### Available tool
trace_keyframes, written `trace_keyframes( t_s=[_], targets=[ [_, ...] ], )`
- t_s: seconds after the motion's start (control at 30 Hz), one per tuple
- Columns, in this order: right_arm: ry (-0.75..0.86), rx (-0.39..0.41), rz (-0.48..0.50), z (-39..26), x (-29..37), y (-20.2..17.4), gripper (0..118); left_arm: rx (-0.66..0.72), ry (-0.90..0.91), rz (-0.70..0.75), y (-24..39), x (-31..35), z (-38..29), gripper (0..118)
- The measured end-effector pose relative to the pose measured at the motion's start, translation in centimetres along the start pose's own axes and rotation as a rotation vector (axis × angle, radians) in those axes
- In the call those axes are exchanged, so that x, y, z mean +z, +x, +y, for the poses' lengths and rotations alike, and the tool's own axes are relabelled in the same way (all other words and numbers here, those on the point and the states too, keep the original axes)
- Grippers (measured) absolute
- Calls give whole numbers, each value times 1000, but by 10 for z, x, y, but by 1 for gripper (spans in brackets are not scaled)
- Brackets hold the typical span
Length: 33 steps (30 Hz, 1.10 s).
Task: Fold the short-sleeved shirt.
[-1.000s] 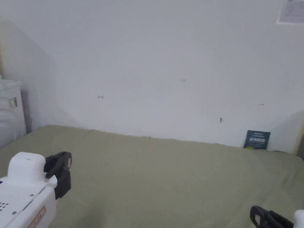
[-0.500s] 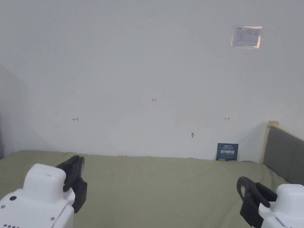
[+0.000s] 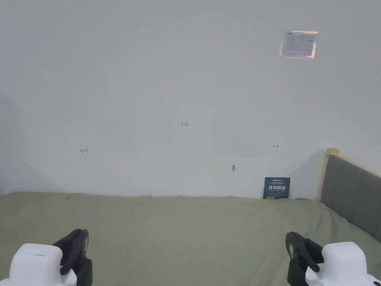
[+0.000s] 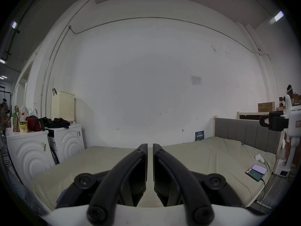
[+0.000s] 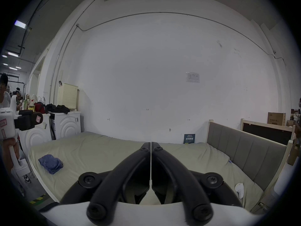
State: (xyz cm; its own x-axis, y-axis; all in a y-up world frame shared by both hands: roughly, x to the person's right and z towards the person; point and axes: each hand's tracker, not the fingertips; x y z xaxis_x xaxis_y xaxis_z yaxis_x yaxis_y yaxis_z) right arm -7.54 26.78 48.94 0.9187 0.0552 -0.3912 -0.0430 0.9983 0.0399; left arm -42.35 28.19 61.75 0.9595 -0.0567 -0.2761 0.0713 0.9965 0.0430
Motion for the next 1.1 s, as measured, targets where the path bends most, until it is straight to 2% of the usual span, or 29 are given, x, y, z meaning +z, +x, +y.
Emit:
trace_keyframes(
  t_s=[0.03, 0.13, 0.23, 0.27, 0.33, 0.47, 0.6, 0.63, 0.77, 0.83, 0.97, 1.1],
  targets=[
    [-4, -1, 1, 0, 0, -1, 7, -1, -2, 3, 0, 0, 0, 7],
    [-20, -5, -4, -2, -2, -3, 27, -5, -13, 6, 0, 0, -2, 41],
    [-32, -11, 12, -4, -3, -5, 53, 6, -24, -5, -1, 0, -1, 60],
    [-31, -9, 12, -4, -3, -7, 63, 5, -24, 1, -1, 1, -1, 70],
    [-30, -3, 16, -4, -3, -9, 66, 0, -18, 8, 0, 2, -2, 76],
    [-35, -8, 38, -2, -1, -13, 100, 1, -7, 31, 0, 1, -2, 89],
    [-30, 4, 27, 2, -3, -19, 113, 3, -12, 32, -1, 0, -3, 113],
    [-38, -1, 24, 3, -4, -20, 113, 2, -15, 33, -1, 0, -2, 115],
    [-94, -165, 59, 7, -7, -12, 113, -1, -18, 43, 1, -1, -1, 117],
    [-107, -222, 76, 15, -5, -9, 113, 17, -20, 32, 0, -1, -1, 118],
    [-111, -227, 71, 21, 0, -9, 113, 14, -30, 33, 1, -2, 0, 118],
    [-104, -222, 16, 25, 5, -16, 113, 24, -30, 33, 2, -3, 0, 118]
  ],
)
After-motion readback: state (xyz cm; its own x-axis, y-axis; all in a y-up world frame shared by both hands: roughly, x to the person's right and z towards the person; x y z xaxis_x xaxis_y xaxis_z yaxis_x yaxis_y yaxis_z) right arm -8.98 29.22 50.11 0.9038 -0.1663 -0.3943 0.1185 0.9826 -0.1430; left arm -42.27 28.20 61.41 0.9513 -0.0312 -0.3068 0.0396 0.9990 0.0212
